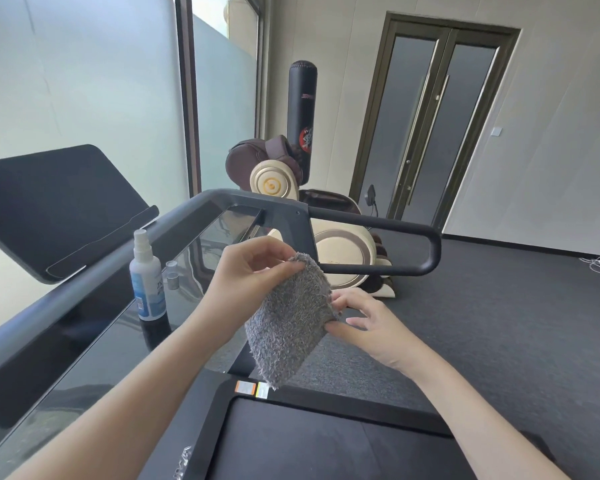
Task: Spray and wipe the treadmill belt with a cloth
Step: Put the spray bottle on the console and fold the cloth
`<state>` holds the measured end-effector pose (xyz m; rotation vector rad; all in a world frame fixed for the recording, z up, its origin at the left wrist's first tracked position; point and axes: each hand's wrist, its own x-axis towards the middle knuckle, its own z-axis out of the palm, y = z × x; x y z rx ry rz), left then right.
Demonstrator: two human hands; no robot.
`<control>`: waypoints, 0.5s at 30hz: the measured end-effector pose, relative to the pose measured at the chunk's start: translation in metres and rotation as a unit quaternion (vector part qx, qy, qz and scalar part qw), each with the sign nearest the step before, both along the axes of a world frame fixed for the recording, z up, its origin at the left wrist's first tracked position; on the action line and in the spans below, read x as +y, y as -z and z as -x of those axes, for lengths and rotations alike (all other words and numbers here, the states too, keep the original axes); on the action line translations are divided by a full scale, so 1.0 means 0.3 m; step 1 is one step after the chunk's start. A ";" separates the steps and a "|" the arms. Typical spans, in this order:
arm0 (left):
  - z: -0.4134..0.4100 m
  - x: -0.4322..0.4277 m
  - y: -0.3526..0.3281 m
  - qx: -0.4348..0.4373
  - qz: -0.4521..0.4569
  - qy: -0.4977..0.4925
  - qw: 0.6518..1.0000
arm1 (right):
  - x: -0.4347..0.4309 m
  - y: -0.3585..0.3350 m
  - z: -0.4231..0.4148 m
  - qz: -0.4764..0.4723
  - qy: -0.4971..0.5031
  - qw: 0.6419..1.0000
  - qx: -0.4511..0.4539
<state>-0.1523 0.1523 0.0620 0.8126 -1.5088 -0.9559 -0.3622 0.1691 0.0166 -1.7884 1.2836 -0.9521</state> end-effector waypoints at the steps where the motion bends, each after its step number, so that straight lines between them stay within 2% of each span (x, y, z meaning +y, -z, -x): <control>1: -0.007 -0.002 0.000 0.001 0.003 -0.002 1.000 | -0.002 0.001 0.001 -0.001 0.000 1.000 -0.011; 5: -0.040 -0.016 0.021 0.024 -0.005 -0.027 0.999 | 0.019 -0.031 0.010 -0.018 -0.004 0.991 -0.133; 9: -0.033 -0.029 0.060 0.076 -0.046 -0.064 0.994 | 0.024 -0.071 -0.022 -0.030 0.037 0.961 -0.273; 12: -0.008 -0.044 0.082 0.109 -0.083 -0.097 0.986 | 0.016 -0.093 -0.071 0.042 0.120 0.955 -0.270; 15: 0.017 -0.060 0.090 0.187 -0.181 -0.082 0.962 | 0.007 -0.126 -0.110 0.112 0.151 0.949 -0.254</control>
